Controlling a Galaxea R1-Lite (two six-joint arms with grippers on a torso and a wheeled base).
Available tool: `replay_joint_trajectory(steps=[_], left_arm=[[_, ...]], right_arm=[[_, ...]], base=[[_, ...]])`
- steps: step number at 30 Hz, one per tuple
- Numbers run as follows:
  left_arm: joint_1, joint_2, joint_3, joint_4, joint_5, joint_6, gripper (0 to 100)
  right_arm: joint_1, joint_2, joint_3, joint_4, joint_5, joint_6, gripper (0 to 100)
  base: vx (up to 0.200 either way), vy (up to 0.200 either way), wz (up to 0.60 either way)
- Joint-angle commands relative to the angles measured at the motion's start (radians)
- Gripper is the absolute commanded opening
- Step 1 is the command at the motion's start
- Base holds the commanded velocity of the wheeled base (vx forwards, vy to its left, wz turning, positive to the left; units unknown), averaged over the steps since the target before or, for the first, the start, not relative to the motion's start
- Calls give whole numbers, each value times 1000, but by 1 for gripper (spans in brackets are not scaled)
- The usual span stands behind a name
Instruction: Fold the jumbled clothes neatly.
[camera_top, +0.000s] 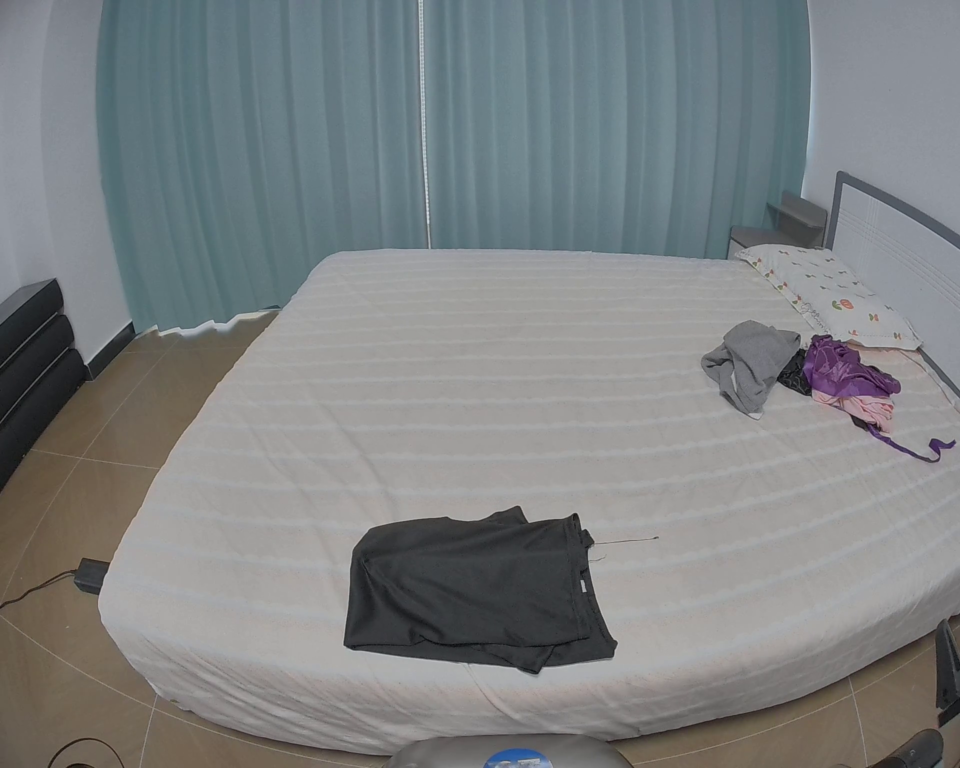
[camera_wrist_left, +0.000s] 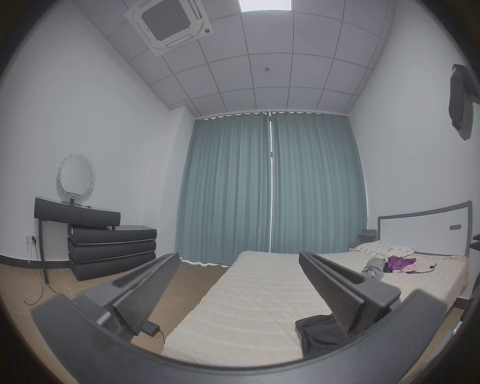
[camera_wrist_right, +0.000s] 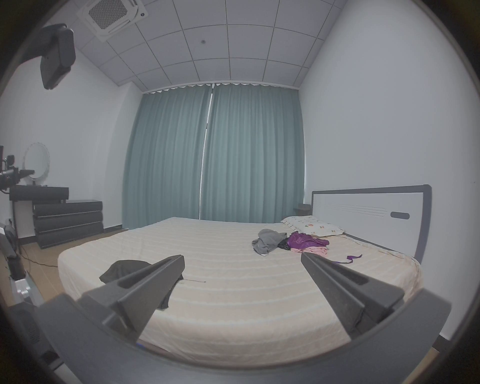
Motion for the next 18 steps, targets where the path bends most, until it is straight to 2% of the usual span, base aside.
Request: replay_joint_trajectory(steps=[1,2,3,4,5,7,12,18], left_arm=[[7,-77,14,-1,8,10,100],[7,-77,14,-1,8,10,100],[59,-77,22,-22,24,16,100],[59,-77,22,-22,24,16,100],[133,-94,22,-27,7,19,100],[185,-137,37,-16,-62,43,100],[167,-171,108,-21,-131,63,100],[167,-171,261,-98,-248,68,100]], right_arm=[[2,-35,48,-12,-36,-10,100],[2,-35,48,-12,-36,-10,100],[2,-35,114,-75,-98,-12,100],[2,-35,114,-75,-98,-12,100],[2,-35,168,-141,-125,-24,100],[2,-35,196,-177,-135,-38,100],[2,-35,190,-200,-115,-67,100],[2,-35,194,-248,-51,-70,100]], base=[[0,0,0],[0,0,0],[0,0,0],[0,0,0],[0,0,0],[0,0,0],[0,0,0],[0,0,0]])
